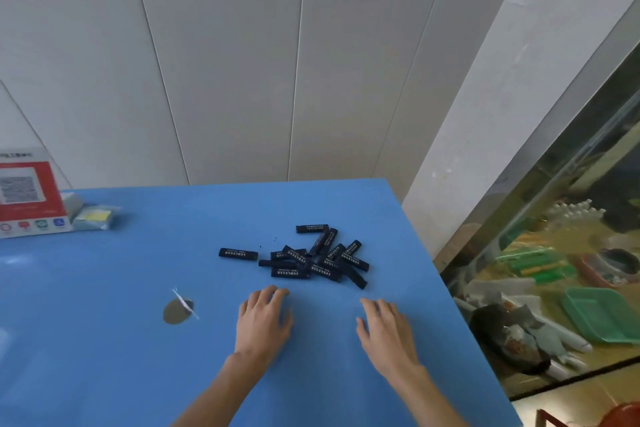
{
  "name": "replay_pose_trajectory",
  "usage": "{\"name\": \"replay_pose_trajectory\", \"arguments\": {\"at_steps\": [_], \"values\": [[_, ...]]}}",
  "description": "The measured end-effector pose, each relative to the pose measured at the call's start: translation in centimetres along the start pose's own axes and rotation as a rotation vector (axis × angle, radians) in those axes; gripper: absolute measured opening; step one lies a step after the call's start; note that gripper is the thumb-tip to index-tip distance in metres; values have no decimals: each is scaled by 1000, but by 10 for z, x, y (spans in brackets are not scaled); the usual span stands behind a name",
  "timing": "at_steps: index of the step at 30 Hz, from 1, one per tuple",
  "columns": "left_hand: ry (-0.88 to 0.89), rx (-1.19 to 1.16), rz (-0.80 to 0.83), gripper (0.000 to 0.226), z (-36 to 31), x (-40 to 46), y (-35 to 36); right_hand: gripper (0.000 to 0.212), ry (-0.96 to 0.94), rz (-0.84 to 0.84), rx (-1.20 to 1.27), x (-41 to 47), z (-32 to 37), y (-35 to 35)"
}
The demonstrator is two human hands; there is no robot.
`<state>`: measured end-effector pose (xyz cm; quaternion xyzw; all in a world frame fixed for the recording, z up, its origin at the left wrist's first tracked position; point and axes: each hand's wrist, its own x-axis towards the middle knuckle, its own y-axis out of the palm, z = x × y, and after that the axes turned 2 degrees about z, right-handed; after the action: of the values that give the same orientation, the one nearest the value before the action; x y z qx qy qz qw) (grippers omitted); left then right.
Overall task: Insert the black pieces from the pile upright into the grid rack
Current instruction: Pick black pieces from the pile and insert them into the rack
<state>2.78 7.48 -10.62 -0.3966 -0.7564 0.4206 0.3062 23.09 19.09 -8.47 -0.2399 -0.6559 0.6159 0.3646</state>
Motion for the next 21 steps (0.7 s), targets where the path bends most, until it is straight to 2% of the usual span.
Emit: {"name": "replay_pose_trajectory", "arguments": {"at_steps": [7, 10, 12, 15, 18, 21], "values": [[-90, 102, -132, 55, -19, 24, 13, 40, -90, -136, 80, 31, -27, 20], [-131, 96, -171, 63, -28, 34, 20, 29, -116, -220, 98, 41, -38, 31], [-136, 110, -231, 56, -32, 35, 27, 32, -141, -242, 105, 45, -43, 37], [-94, 130, -312, 26, -30, 29, 42, 31, -151, -278, 134, 48, -47, 41], [-60, 108, -329, 33, -25, 26, 50, 26, -140, -307, 196, 48, -49, 47], [-26, 77, -373, 29, -26, 24, 50, 24, -134, -311, 250, 49, -49, 51]]}}
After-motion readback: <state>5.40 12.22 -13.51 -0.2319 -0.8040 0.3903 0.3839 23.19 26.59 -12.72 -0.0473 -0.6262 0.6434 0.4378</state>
